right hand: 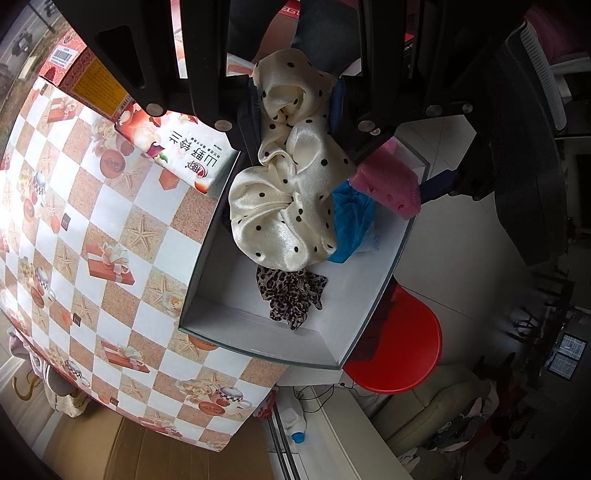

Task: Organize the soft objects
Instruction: 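Open both grippers to drop the sponge and scrunchie into the box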

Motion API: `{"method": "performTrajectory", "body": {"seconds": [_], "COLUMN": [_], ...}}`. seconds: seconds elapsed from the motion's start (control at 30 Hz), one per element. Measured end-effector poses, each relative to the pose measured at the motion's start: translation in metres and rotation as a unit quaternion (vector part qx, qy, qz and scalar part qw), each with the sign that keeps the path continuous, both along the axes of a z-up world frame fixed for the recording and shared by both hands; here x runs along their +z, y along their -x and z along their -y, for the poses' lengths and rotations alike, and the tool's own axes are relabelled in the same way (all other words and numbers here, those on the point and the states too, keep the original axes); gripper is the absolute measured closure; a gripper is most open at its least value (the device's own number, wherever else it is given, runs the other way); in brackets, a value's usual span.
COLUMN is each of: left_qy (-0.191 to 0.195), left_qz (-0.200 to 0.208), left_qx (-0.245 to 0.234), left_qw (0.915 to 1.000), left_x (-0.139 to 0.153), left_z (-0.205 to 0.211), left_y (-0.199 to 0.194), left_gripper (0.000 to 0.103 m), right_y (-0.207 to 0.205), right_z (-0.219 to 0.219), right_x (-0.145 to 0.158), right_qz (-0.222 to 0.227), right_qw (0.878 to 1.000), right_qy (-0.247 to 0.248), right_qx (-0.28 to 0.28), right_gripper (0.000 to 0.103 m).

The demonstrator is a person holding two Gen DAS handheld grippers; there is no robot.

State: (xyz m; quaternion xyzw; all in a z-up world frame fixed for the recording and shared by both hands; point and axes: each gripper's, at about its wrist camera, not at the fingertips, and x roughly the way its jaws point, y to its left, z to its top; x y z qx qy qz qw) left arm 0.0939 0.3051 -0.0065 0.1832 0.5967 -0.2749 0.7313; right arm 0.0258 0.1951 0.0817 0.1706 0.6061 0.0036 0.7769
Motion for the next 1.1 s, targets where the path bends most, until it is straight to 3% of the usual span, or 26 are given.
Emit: {"method": "performTrajectory", "body": {"seconds": [0.3, 0.37, 0.4, 0.43, 0.57, 0.63, 0.7, 0.83, 0.9, 0.93, 1.0, 1.1], "left_qy": [0.008, 0.017, 0.020, 0.022, 0.000, 0.001, -0.009, -0.066, -0.059, -0.050, -0.039, -0.040], "left_qz": [0.015, 0.016, 0.014, 0.012, 0.021, 0.032, 0.050, 0.117, 0.104, 0.087, 0.056, 0.040], "left_qx": [-0.009, -0.014, -0.014, -0.014, -0.015, -0.010, -0.002, -0.003, -0.015, -0.019, -0.021, -0.021], "left_qw": [0.9998, 0.9996, 0.9996, 0.9996, 0.9997, 0.9994, 0.9987, 0.9909, 0.9928, 0.9948, 0.9974, 0.9982], "left_x": [0.003, 0.005, 0.005, 0.006, 0.003, 0.005, 0.008, 0.013, 0.014, 0.014, 0.012, 0.010], "left_z": [0.006, 0.008, 0.009, 0.009, 0.012, 0.010, 0.010, 0.013, 0.013, 0.013, 0.013, 0.014], "left_y": [-0.004, -0.003, -0.003, -0.004, -0.003, -0.004, -0.005, -0.005, -0.006, -0.006, -0.007, -0.004], "left_gripper": [0.029, 0.026, 0.024, 0.024, 0.016, 0.016, 0.015, 0.015, 0.015, 0.015, 0.015, 0.015], "right_y": [-0.014, -0.016, -0.017, -0.017, -0.017, -0.016, -0.013, -0.008, -0.005, -0.004, 0.002, 0.011], "right_z": [0.004, 0.005, 0.005, 0.005, 0.009, 0.012, 0.018, 0.019, 0.017, 0.017, 0.018, 0.018], "right_x": [-0.003, -0.002, -0.001, 0.001, 0.002, 0.001, 0.000, -0.002, -0.003, -0.004, -0.007, -0.009], "right_qz": [-0.004, -0.004, -0.001, 0.002, 0.001, -0.007, -0.010, -0.018, -0.025, -0.028, -0.033, -0.037], "right_qw": [1.000, 1.000, 1.000, 1.000, 1.000, 1.000, 1.000, 0.999, 0.999, 0.999, 0.999, 0.999], "right_qy": [0.003, 0.001, 0.004, 0.008, 0.016, 0.021, 0.021, 0.023, 0.034, 0.036, 0.035, 0.023], "right_qx": [0.002, 0.004, 0.003, 0.002, -0.001, -0.010, -0.021, -0.017, -0.013, -0.013, -0.017, -0.022], "right_gripper": [0.072, 0.057, 0.043, 0.038, 0.037, 0.018, 0.008, 0.008, 0.006, 0.000, 0.000, 0.000]}}
